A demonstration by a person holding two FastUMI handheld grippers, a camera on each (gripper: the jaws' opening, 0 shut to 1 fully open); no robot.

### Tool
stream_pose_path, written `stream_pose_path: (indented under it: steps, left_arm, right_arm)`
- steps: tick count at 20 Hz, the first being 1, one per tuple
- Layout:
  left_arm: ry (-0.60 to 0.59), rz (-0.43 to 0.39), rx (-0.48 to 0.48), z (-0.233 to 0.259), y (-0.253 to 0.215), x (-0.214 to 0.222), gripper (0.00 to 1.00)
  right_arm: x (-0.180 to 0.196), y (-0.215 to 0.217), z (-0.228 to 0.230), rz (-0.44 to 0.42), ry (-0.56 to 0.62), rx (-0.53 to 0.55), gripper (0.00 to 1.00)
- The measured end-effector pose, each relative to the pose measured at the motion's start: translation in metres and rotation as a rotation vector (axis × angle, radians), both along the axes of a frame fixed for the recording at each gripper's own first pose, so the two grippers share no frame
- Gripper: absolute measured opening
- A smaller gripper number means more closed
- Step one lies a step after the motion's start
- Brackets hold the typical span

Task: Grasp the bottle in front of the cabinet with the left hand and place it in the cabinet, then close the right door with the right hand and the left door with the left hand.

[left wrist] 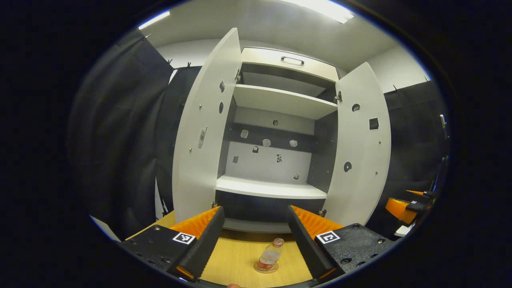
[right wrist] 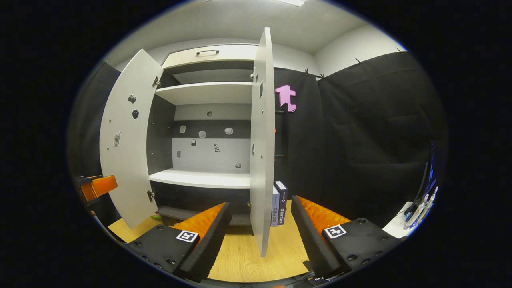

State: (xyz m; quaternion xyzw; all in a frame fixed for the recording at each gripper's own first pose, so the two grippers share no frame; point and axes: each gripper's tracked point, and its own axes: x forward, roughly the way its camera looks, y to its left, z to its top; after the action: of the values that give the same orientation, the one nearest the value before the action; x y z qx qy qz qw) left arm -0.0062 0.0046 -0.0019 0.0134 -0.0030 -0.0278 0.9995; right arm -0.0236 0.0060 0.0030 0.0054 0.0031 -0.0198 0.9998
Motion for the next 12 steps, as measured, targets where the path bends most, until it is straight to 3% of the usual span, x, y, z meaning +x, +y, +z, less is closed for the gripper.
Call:
stream_pose_path:
  steps: [4,10,11,12]
  left_arm:
    - [0.022,-0.029,0.009,-0.027,-0.012,0.007,0.95]
    - [0.173,-0.101,-0.027,-0.129,-0.038,0.024,0.95]
    - [0.192,-0.111,-0.032,-0.143,-0.042,0.028,0.95]
    - [0.211,-0.119,-0.031,-0.160,-0.043,0.032,0.95]
  right_arm:
    - [0.007,0.005,-0.004,0.014,0.006,0.011,0.98]
    - [0.010,0.006,-0.008,0.020,0.020,-0.008,0.98]
    - [0.009,0.005,-0.009,0.018,0.021,-0.006,0.89]
    - [0.009,0.004,-0.009,0.016,0.022,-0.006,0.89]
